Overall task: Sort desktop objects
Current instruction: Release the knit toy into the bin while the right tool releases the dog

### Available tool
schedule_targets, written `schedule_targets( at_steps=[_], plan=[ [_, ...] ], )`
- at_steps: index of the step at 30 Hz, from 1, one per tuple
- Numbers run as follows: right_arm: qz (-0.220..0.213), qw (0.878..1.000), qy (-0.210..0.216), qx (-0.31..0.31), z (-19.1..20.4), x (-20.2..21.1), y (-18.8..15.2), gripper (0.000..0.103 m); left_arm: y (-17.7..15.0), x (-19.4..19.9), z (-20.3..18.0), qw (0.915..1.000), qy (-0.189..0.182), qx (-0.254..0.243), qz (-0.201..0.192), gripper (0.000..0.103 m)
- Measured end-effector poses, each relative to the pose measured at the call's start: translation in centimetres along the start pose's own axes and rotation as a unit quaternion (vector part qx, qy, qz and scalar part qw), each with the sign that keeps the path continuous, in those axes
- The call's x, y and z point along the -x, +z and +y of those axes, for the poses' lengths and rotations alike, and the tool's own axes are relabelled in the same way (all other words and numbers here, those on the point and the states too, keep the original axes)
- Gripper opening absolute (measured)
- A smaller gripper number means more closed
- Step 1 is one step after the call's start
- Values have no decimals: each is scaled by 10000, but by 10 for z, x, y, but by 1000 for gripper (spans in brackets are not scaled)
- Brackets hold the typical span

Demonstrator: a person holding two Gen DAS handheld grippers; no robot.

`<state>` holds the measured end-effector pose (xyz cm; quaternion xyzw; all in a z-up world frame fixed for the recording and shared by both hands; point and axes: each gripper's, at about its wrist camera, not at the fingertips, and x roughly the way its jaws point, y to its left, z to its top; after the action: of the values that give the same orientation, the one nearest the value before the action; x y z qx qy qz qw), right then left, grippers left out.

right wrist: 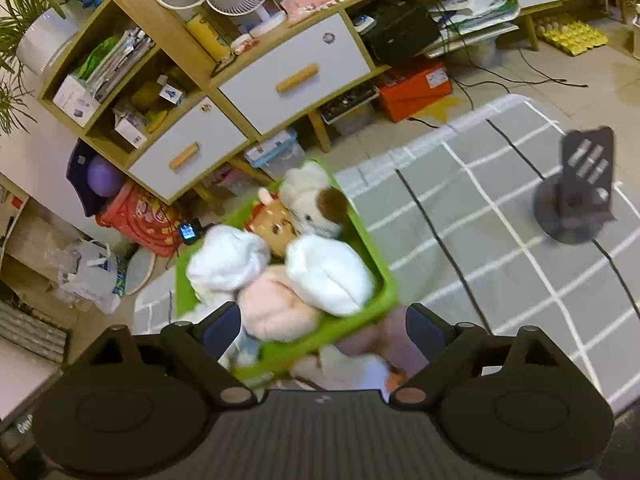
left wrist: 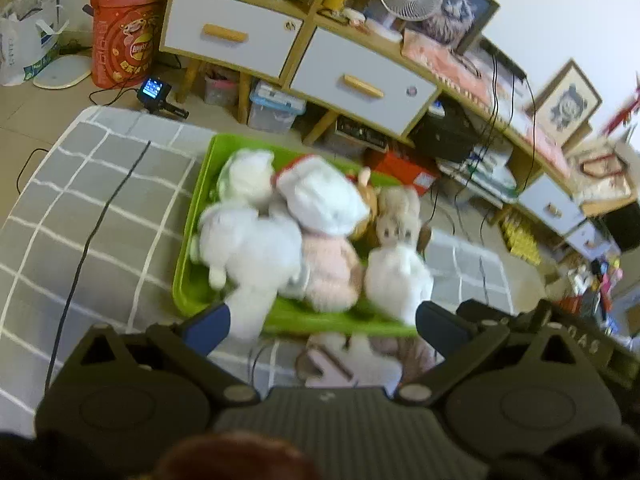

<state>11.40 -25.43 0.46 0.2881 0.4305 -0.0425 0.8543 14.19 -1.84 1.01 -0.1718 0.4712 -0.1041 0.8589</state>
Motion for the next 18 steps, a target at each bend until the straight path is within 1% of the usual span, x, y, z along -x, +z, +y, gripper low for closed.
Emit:
schedule_targets(
  at_steps=[5, 6, 7, 8, 10, 14, 18],
  plan=[
    [202, 9997, -138, 27, -22, -4, -18, 93, -26, -15, -3, 9995, 20, -108, 283, 102],
    [317, 9993, -209, -26, -27, -7, -21, 93, -28, -20, -4, 9992, 29, -66, 385, 102],
    [457, 9984, -299, -153, -33, -11, -22, 93, -30, -22, -4, 9990, -32, -17, 444, 102],
    [504, 9979, -312, -256, -38, -11, -23, 93, -32, -24, -4, 9988, -104, 6, 483, 102],
    [518, 9977, -273, -343, -47, -10, -24, 93, -36, -28, -4, 9982, -147, 0, 577, 102],
    [461, 9972, -416, -404, -56, -8, -23, 93, -41, -33, -9, 9983, -25, -130, 567, 102],
    [594, 9959, -397, -550, -61, -13, -24, 93, -48, -41, -18, 9972, -28, -366, 647, 102]
  ],
)
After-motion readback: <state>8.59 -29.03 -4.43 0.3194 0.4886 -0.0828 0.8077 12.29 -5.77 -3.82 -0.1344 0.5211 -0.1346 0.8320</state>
